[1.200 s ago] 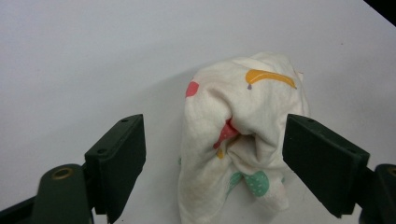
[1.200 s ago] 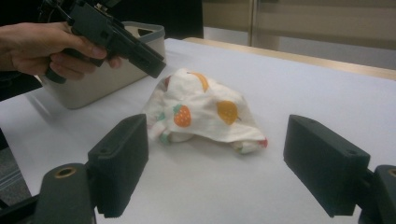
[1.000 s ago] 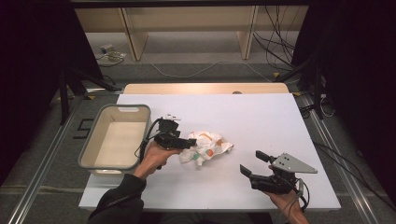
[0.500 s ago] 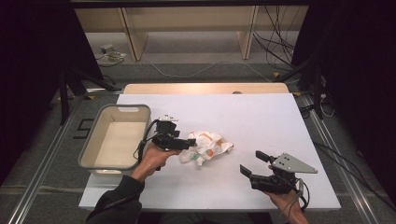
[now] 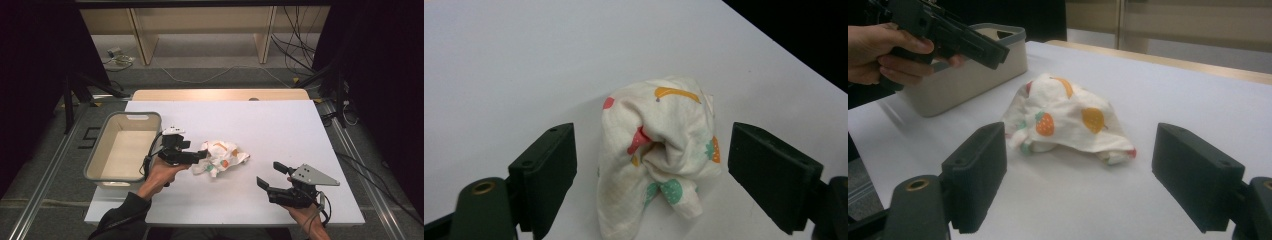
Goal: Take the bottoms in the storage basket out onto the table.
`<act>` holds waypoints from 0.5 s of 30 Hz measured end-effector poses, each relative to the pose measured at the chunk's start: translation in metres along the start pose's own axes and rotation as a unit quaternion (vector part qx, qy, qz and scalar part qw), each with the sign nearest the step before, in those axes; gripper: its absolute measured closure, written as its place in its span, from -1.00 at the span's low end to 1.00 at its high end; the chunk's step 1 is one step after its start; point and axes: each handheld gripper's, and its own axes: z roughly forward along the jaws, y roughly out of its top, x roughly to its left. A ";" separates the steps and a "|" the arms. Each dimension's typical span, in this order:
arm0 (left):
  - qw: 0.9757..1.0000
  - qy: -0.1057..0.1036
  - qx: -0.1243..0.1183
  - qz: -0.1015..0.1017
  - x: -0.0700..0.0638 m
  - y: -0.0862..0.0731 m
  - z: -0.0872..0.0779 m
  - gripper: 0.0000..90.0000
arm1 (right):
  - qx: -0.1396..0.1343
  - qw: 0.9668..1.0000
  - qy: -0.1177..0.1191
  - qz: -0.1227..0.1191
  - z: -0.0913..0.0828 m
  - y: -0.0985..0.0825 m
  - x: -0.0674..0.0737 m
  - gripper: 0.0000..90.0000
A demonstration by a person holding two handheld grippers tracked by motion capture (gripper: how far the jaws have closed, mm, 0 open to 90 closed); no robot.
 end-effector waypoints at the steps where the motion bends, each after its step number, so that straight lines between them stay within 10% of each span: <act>1: 1.000 -0.002 -0.002 0.000 -0.001 -0.001 -0.001 -0.58 | 0.000 1.000 0.000 0.000 0.000 0.000 0.000 -0.50; 15: 0.999 -0.025 -0.035 0.008 -0.005 -0.007 -0.016 -0.59 | 0.003 1.000 0.001 0.001 0.001 0.000 0.000 -0.50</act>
